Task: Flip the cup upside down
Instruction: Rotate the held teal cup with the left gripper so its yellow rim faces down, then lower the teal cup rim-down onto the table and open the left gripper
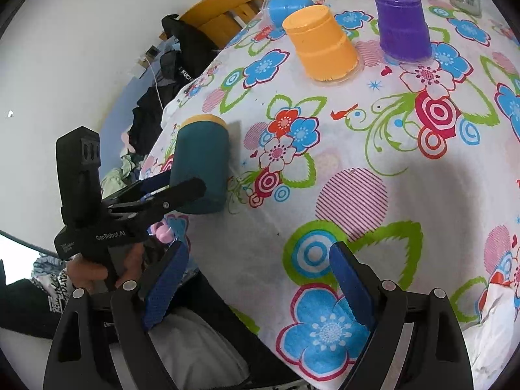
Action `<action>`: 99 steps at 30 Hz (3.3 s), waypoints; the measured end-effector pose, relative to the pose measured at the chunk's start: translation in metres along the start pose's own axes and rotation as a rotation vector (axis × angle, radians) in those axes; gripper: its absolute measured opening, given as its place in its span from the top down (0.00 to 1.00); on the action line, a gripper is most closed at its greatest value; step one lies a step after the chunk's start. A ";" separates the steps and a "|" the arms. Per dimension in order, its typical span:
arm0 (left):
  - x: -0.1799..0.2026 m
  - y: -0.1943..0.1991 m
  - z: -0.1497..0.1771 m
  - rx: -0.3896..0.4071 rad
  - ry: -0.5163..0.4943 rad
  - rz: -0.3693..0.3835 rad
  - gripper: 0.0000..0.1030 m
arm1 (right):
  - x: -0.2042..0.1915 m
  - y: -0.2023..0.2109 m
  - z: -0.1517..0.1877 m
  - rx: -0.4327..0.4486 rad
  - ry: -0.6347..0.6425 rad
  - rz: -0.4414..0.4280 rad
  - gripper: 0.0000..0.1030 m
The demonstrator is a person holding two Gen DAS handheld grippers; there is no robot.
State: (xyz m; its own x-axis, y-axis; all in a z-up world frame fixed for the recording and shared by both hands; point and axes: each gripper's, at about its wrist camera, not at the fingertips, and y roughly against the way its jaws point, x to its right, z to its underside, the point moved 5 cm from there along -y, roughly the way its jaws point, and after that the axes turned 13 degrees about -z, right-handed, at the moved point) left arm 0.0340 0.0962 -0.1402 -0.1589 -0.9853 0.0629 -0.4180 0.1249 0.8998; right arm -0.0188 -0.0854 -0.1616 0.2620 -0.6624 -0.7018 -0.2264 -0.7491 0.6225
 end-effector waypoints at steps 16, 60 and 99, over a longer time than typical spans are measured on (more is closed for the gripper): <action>0.010 -0.011 0.009 -0.030 -0.015 -0.049 0.00 | 0.000 -0.004 0.003 0.045 0.052 0.046 0.06; -0.004 0.017 0.005 0.072 -0.028 -0.058 0.28 | -0.008 -0.010 0.010 0.039 0.042 0.044 0.06; -0.015 0.061 -0.023 0.201 -0.019 -0.018 0.37 | -0.024 -0.027 0.008 0.000 0.068 0.047 0.06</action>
State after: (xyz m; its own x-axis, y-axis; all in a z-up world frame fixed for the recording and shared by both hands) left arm 0.0315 0.1162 -0.0760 -0.1662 -0.9854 0.0381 -0.5908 0.1304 0.7962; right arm -0.0267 -0.0495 -0.1647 0.3140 -0.6953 -0.6465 -0.2400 -0.7170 0.6545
